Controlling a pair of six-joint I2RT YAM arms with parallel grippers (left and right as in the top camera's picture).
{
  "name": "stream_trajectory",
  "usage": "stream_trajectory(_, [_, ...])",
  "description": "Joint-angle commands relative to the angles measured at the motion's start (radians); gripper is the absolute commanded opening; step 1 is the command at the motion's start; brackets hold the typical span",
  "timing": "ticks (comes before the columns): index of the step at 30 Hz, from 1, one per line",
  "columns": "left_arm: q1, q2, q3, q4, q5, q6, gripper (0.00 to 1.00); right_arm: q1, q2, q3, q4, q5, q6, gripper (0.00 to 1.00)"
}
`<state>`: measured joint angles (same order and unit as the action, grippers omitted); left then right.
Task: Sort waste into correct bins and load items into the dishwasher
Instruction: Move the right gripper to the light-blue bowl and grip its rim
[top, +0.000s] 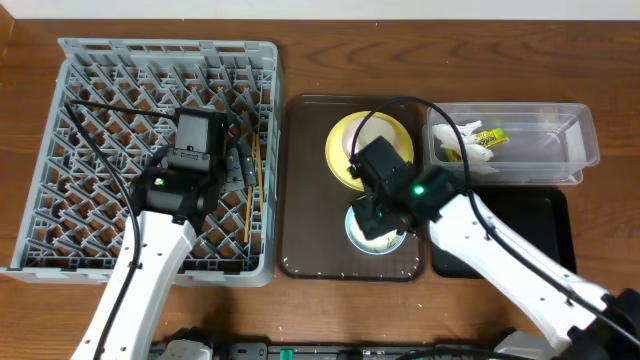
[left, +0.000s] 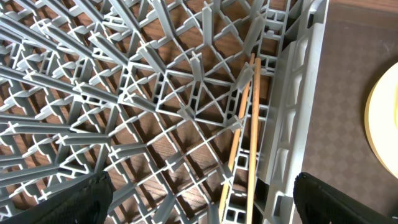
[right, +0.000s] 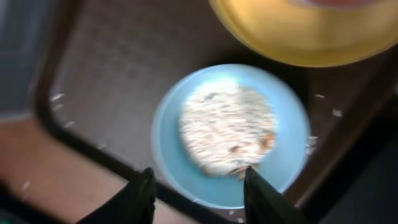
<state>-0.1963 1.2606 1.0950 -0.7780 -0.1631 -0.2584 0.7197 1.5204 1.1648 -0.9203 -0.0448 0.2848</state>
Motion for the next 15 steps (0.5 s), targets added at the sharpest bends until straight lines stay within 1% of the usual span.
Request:
stream_trajectory(1, [0.006,0.002,0.000,0.000,-0.005,-0.002,0.93,0.046,0.013,-0.008,0.007,-0.056,-0.013,0.46])
stream_trajectory(3, [0.006,0.002,0.000,0.000,-0.005,-0.002,0.93,0.076,0.024,-0.026,0.024,-0.036,-0.025,0.46])
stream_trajectory(9, [0.006,0.002,0.000,0.000,-0.005,-0.002,0.93,0.144,0.069,-0.081,0.064,0.121,-0.024,0.45])
stream_trajectory(15, [0.006,0.002,0.000,0.000,-0.005,-0.002,0.93,0.154,0.103,-0.118,0.111,0.126,-0.024,0.41])
